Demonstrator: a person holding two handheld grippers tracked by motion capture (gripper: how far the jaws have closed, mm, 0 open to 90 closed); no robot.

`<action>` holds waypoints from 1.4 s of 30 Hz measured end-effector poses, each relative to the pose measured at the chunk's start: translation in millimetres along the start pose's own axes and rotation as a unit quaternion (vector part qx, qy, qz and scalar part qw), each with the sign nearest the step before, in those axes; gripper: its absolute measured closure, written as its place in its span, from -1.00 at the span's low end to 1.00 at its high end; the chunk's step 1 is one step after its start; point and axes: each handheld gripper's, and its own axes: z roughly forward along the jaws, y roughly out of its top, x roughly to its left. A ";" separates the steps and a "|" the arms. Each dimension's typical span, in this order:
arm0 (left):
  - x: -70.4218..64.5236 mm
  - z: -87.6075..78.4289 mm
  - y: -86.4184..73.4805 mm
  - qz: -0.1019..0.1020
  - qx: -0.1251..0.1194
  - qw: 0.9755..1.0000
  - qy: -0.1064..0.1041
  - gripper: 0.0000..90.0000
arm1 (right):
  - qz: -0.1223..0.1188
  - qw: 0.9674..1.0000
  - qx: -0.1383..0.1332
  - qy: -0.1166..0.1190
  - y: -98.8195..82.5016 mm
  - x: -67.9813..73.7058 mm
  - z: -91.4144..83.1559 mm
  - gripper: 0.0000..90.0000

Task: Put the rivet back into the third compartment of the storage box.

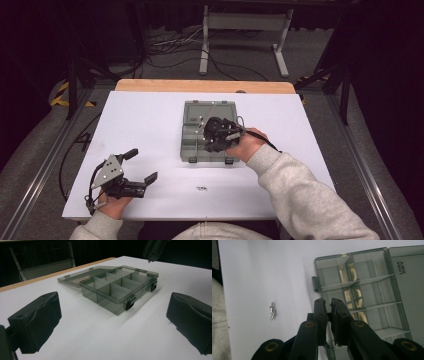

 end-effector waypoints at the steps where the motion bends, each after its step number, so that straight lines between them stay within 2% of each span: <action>1: -0.1 0.2 -0.1 0.000 -0.001 1.000 0.000 -0.99 | 0.002 1.000 -0.001 -0.003 0.2 -3.3 0.0 0.83; 8: 0.1 0.2 -0.2 0.000 -0.001 1.000 0.001 -0.99 | 0.022 1.000 -0.003 -0.013 3.3 -23.7 -2.4 0.83; 16: 0.8 -0.3 -0.2 0.000 0.001 1.000 0.000 -0.99 | 0.044 0.999 -0.006 -0.030 2.8 -45.1 2.3 0.83; 20: 1.0 -0.2 -0.3 -0.001 0.001 1.000 0.001 -0.99 | 0.063 0.997 -0.011 -0.032 0.1 -58.9 7.6 0.83; 26: 1.2 -0.1 -0.6 -0.001 0.002 1.000 0.001 -0.99 | 0.092 0.995 -0.002 -0.035 -8.4 -80.5 22.6 0.83; 30: 1.5 0.0 -0.8 -0.001 0.000 1.000 0.002 -0.99 | 0.101 0.994 -0.001 -0.037 -12.6 -90.8 30.4 0.83; 33: 2.1 -0.4 -0.8 0.001 0.000 1.000 0.003 -0.99 | 0.109 0.993 0.001 -0.035 -14.3 -94.1 35.6 0.83; 42: 1.6 -0.1 -0.9 -0.001 0.000 1.000 0.001 -0.99 | 0.111 0.993 0.021 -0.029 -20.4 -96.2 51.3 0.83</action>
